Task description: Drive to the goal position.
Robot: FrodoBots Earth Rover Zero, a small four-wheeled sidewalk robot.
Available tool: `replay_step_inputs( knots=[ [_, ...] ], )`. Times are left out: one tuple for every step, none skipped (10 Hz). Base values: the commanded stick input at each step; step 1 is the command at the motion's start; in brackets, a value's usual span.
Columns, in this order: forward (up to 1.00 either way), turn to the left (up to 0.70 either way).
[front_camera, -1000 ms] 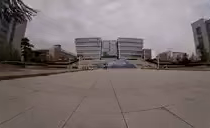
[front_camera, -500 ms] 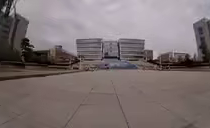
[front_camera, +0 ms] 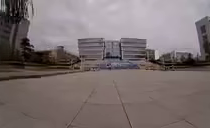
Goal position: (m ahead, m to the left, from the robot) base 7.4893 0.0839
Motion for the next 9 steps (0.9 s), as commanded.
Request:
replay_step_inputs(
  knots=[
    [1.0,0.0],
    [1.0,-0.35],
    [1.0,-0.23],
    [1.0,-0.01],
    [1.0,0.0],
    [1.0,0.0],
    [1.0,-0.15],
    [1.0,-0.3],
    [1.0,-0.12]
  ],
)
